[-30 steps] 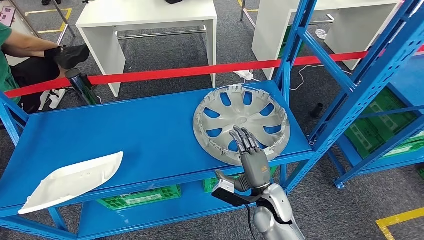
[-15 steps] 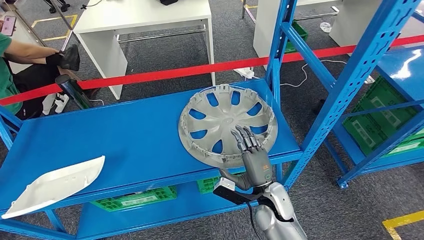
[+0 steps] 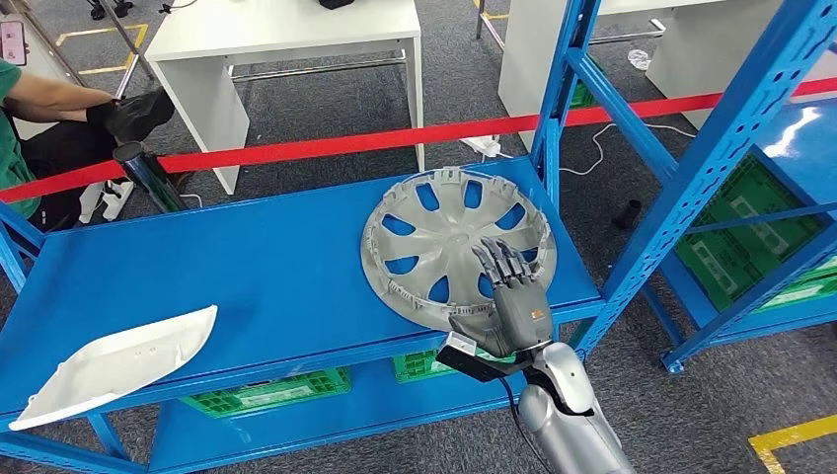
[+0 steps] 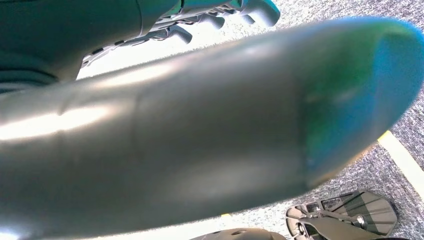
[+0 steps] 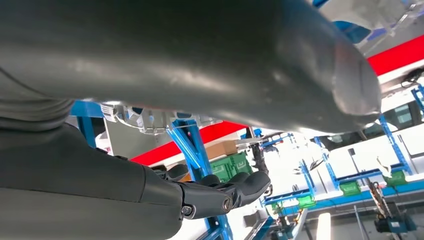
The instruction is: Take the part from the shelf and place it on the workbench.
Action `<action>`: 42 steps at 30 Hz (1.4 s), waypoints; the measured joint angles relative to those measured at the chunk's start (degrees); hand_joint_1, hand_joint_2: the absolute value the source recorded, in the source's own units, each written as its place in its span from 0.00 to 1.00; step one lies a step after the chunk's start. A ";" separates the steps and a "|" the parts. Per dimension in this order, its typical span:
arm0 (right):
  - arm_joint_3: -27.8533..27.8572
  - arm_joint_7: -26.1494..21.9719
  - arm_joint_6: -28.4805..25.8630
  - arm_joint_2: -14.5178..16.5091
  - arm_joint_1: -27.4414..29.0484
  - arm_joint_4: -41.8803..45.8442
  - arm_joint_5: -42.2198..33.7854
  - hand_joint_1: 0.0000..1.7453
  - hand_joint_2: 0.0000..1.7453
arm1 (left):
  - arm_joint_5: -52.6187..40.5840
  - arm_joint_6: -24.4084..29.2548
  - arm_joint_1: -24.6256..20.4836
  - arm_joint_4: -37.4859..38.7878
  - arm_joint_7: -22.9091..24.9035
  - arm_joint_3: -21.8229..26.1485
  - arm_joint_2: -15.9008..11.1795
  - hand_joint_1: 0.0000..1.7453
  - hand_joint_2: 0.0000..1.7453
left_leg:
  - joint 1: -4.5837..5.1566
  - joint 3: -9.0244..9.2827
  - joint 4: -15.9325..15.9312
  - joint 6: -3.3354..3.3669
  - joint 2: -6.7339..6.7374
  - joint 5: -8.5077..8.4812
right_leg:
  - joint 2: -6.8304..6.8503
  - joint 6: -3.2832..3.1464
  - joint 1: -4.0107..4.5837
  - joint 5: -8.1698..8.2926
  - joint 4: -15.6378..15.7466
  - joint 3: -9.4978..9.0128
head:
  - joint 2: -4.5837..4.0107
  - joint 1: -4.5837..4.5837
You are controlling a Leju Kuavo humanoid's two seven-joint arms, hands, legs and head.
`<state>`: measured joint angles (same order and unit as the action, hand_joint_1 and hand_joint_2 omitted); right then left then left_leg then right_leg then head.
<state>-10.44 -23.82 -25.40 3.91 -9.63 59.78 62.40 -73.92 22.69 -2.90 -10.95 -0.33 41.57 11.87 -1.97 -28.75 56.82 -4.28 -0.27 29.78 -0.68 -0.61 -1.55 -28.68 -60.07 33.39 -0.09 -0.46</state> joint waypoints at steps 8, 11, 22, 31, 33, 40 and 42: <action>0.78 -3.60 2.26 -1.50 -3.75 -6.35 0.03 0.00 0.00 | 0.00 -0.63 -0.05 0.00 -0.35 0.34 -0.04 0.00 0.00 | 0.02 -0.07 0.29 0.25 0.01 0.15 | -0.03 0.20 -0.01 0.10 0.15 -0.13 | 0.00 0.00; 0.78 -5.66 2.98 -2.10 -5.20 -9.08 -0.56 0.00 0.00 | -0.03 -0.67 -0.05 0.01 -0.58 0.40 -0.04 0.00 0.00 | 0.02 -0.12 0.35 0.27 0.01 0.16 | -0.02 0.24 -0.01 0.13 0.16 -0.13 | 0.00 0.00; 0.78 -10.43 4.26 -4.36 -8.74 -18.08 -2.81 0.00 0.00 | -0.84 0.04 -0.06 0.02 -1.14 0.46 0.07 0.00 0.00 | 0.02 -0.19 0.46 0.34 0.00 0.19 | -0.02 0.30 -0.02 0.16 0.20 -0.13 | 0.00 0.00; 0.78 -10.45 3.80 -5.00 -9.21 -20.10 -3.17 0.00 1.00 | -1.25 0.04 -0.09 0.02 -1.56 0.46 0.09 0.00 0.00 | 0.02 -0.18 0.47 0.38 0.01 0.22 | -0.05 0.32 -0.01 0.16 0.21 -0.21 | 0.00 0.00; 0.78 -10.19 3.80 -5.00 -9.23 -20.16 -3.10 0.00 1.00 | -1.25 0.04 -0.10 0.03 -1.58 0.46 0.11 0.00 0.00 | 0.02 -0.18 0.49 0.38 0.01 0.22 | -0.05 0.33 -0.01 0.16 0.21 -0.24 | 0.00 0.00; 0.75 -8.54 4.29 -5.02 -9.39 -20.26 -2.05 0.00 1.00 | -1.25 0.04 -0.11 0.04 -1.65 0.46 0.22 0.00 0.00 | 0.05 -0.14 0.55 0.44 0.01 0.22 | -0.05 0.41 0.00 0.19 0.22 -0.34 | 0.00 0.00; 0.75 -8.51 4.39 -5.02 -9.48 -20.26 -2.03 0.00 1.00 | -1.24 0.03 -0.12 0.04 -1.75 0.46 0.27 0.00 0.00 | 0.06 -0.09 0.56 0.49 0.02 0.24 | -0.05 0.42 -0.01 0.18 0.23 -0.40 | 0.00 0.00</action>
<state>-9.68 -32.33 -21.01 -1.11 -19.11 39.52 60.37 -75.16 22.71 -3.03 -10.91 -2.08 42.03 12.14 -1.91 -28.84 57.37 -3.79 -0.25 30.02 -0.73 -0.19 -1.56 -28.49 -59.84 32.99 -0.09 -0.46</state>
